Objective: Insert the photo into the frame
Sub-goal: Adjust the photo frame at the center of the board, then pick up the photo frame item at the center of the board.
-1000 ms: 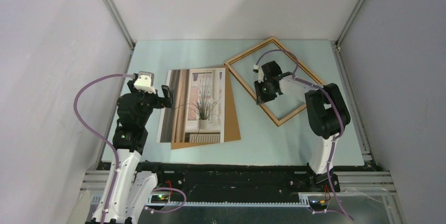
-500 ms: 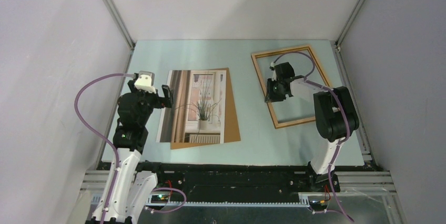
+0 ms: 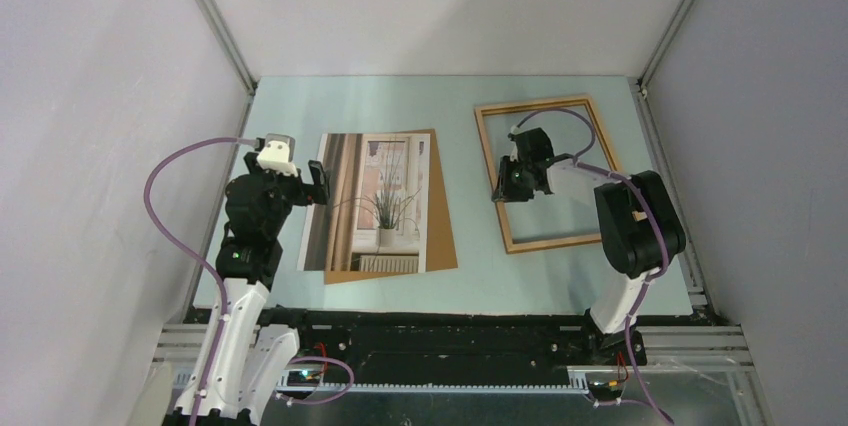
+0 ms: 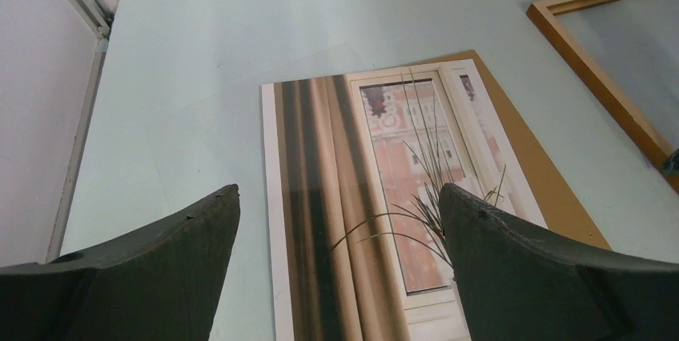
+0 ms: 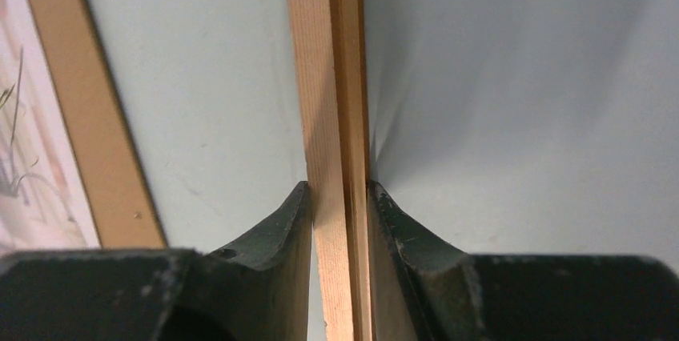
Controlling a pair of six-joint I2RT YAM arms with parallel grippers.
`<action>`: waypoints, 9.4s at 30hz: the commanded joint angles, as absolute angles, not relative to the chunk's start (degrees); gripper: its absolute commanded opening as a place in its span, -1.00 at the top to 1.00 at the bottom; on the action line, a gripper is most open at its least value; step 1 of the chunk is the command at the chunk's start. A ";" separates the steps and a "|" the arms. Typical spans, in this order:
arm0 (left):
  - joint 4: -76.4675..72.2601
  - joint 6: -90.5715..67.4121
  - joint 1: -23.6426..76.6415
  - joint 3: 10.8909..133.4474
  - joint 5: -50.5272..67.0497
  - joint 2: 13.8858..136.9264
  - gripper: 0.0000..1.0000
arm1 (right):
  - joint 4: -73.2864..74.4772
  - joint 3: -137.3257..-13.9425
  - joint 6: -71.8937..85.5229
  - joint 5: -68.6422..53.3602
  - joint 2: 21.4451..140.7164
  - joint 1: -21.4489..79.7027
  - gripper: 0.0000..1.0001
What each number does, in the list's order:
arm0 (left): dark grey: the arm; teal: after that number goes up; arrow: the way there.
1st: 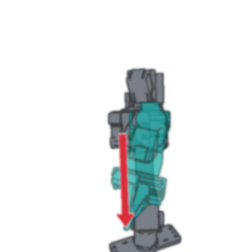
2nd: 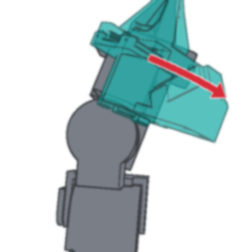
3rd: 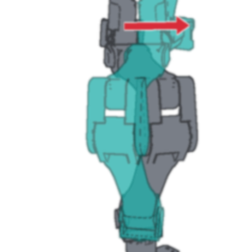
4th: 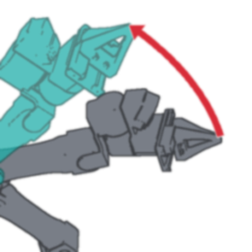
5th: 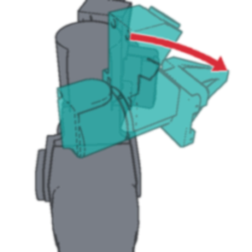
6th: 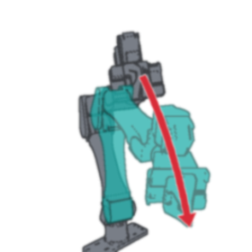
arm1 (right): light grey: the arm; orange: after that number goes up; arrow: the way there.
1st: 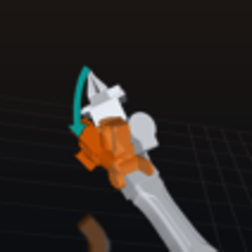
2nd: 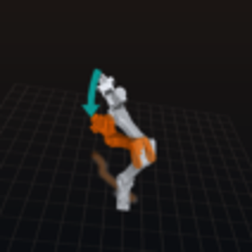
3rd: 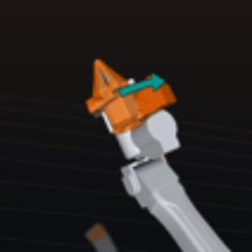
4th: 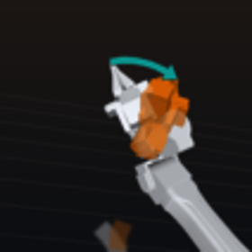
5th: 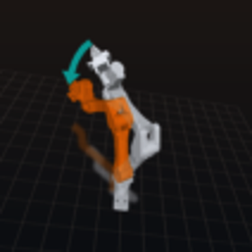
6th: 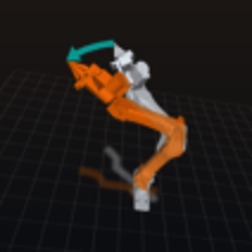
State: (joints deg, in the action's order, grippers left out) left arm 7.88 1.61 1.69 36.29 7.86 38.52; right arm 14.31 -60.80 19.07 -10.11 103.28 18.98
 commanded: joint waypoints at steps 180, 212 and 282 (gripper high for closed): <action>27.09 -0.09 -21.52 59.66 36.48 104.73 -0.95 | 21.43 -120.16 34.41 -48.05 148.14 32.39 -0.57; 31.79 4.88 -21.57 61.56 58.86 94.63 -0.94 | 18.73 -112.81 32.90 -49.14 144.51 30.59 -0.56; 32.94 -5.67 -21.62 66.84 66.31 77.37 1.00 | 17.54 -96.14 17.95 -52.19 118.11 20.84 -0.73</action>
State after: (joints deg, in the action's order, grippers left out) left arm 33.87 -2.13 -21.87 63.86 60.66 81.95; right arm 12.99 -97.82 26.63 -55.44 125.75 22.39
